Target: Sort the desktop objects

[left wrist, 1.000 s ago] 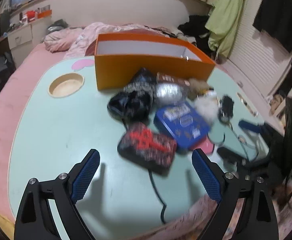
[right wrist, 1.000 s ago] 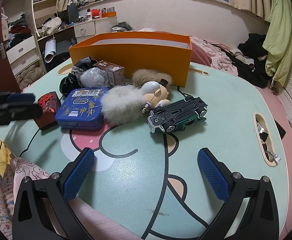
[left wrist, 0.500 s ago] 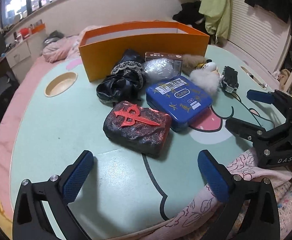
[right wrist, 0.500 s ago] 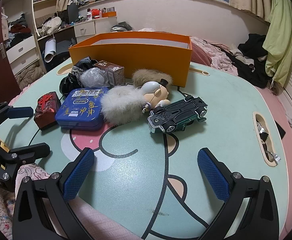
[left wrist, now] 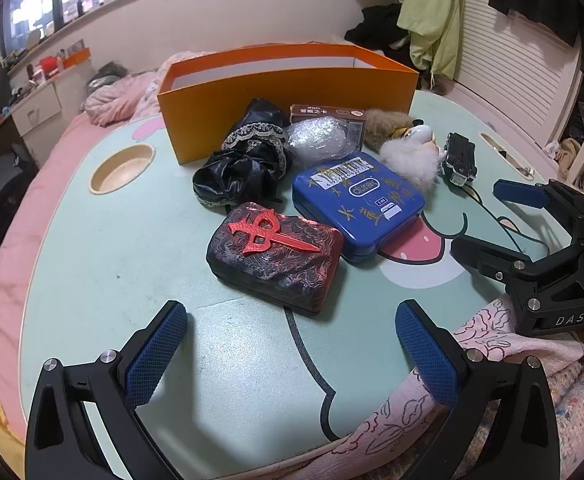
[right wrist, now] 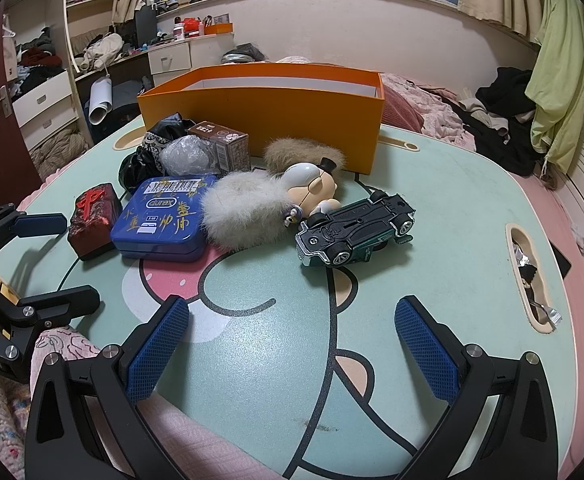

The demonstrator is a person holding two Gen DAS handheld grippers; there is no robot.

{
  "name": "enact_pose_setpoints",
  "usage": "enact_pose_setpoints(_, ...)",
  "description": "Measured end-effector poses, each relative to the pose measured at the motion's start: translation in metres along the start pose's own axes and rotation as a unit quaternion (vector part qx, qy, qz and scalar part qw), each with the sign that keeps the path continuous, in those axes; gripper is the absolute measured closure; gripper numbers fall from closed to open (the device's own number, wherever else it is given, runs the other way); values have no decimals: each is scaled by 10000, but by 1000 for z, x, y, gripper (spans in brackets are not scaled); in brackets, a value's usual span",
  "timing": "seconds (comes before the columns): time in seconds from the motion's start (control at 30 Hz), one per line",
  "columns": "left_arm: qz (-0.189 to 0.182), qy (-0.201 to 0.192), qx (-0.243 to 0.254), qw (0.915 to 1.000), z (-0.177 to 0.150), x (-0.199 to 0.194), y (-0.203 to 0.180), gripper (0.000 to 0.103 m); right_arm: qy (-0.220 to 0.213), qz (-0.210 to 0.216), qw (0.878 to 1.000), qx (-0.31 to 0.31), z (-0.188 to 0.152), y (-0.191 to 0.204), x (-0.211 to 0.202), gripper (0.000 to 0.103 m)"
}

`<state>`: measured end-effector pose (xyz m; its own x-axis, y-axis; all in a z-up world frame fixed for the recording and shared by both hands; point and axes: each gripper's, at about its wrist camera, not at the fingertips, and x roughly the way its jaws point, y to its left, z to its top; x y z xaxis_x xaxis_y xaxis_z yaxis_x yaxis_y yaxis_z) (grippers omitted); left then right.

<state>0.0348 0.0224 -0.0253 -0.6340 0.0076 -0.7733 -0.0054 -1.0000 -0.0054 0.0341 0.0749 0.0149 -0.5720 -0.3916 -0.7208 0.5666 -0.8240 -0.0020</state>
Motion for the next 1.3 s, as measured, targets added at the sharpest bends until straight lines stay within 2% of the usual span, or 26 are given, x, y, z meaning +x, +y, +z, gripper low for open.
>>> enact_pose_setpoints(0.43, -4, -5, -5, 10000, 1, -1, 0, 0, 60, -22, 10000, -24, -1, -2, 1, 2)
enact_pose_setpoints(0.47, -5, -6, -5, 10000, 1, -2, -1, 0, 78, -61, 9999, -51, 0, -1, 0, 7)
enact_pose_setpoints(0.53, -1, -6, -7, 10000, 1, -2, -2, 0, 58, -190, 9997, -142, 10, 0, -6, 30)
enact_pose_setpoints(0.57, 1, -6, -8, 10000, 1, -2, -2, 0, 5, -192, 9997, -159, 18, -1, -11, 33)
enact_pose_setpoints(0.67, -1, -7, -7, 10000, 1, -2, -1, 0, -400, -317, 9983, -279, 67, -8, -36, 48)
enact_pose_setpoints(0.73, -3, -8, -6, 10000, 1, -3, -1, 0, -449, -518, 9968, -420, 105, -13, -39, 67)
enact_pose_setpoints(0.77, -2, -9, -5, 10000, 1, -3, -1, 0, -304, -537, 9966, -538, 127, -17, -33, 72)
enact_pose_setpoints(0.8, -2, -9, -6, 10000, 1, -2, -1, 0, -105, -514, 9965, -646, 141, -18, -24, 82)
enact_pose_setpoints(0.87, -2, -9, -6, 10000, 1, -2, -1, 0, 546, -508, 9925, -965, 172, -20, 8, 85)
enact_pose_setpoints(0.93, -1, -10, -7, 10000, 1, -2, -2, 0, 1114, -660, 9833, -1277, 192, -21, 45, 85)
enact_pose_setpoints(1.0, -3, -12, -8, 10000, 1, -2, -2, 0, 1452, -832, 9738, -1539, 197, -19, 71, 85)
enact_pose_setpoints(1.1, -10, -21, -5, 10000, 2, -3, -3, 0, 1963, -820, 9594, -1851, 198, -15, 102, 85)
enact_pose_setpoints(1.2, -9, -25, -6, 10000, 2, -3, -3, 0, 2088, -1105, 9477, -2145, 197, -10, 119, 85)
enact_pose_setpoints(1.3, -12, -22, -8, 10000, 2, -3, -3, 0, 2241, -1217, 9412, -2218, 198, -9, 132, 81)
